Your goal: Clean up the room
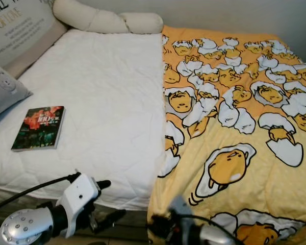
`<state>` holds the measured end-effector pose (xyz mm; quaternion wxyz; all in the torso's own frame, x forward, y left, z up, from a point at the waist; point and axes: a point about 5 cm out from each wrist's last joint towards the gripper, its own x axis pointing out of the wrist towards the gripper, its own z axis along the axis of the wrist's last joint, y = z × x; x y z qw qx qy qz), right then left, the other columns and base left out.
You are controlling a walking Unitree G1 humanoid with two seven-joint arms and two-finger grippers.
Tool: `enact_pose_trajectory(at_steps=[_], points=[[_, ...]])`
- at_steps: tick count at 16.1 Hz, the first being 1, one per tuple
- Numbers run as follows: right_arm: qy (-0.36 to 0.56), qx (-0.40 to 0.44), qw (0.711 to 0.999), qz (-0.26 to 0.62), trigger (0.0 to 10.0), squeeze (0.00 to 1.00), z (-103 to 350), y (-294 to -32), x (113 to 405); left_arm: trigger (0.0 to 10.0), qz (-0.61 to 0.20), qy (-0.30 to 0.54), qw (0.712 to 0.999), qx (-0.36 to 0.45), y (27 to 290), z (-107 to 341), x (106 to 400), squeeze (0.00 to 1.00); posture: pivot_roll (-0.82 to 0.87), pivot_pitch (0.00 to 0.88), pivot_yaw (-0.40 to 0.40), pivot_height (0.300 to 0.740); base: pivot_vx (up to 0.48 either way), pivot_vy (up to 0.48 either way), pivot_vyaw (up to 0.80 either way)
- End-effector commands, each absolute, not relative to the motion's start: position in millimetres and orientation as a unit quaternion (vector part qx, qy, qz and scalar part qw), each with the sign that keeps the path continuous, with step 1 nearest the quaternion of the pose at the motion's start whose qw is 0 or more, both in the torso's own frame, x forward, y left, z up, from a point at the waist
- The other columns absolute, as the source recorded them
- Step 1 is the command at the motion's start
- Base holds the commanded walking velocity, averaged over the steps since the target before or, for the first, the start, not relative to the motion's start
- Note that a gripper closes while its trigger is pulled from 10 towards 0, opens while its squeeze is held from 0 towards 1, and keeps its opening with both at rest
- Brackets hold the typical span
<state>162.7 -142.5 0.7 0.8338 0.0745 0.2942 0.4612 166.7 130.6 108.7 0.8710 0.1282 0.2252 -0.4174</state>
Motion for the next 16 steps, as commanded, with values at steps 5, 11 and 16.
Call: enact_pose_trajectory(at_steps=[5, 11, 16], points=[[0.185, 0.086, 0.929, 0.309, 10.0, 1.0, 44, -153, 209, 10.0, -0.236, 0.158, 0.954, 0.095, 160, 110, 214, 0.22, 0.05, 0.0, -0.014, 0.74, 0.0, 0.0, 0.0], [0.156, 0.102, 0.979, 0.086, 10.0, 0.0, 52, -175, 230, 10.0, -0.144, 0.14, 0.977, 0.075, 172, 102, 233, 0.22, 0.01, 0.0, -0.029, 0.74, 0.0, -0.131, 0.0], [0.159, 0.082, 0.984, 0.02, 10.0, 0.0, 47, -181, 237, 10.0, -0.104, 0.139, 0.982, 0.079, 188, 97, 237, 0.23, 0.02, 0.0, -0.019, 0.74, 0.0, -0.414, 0.0]])
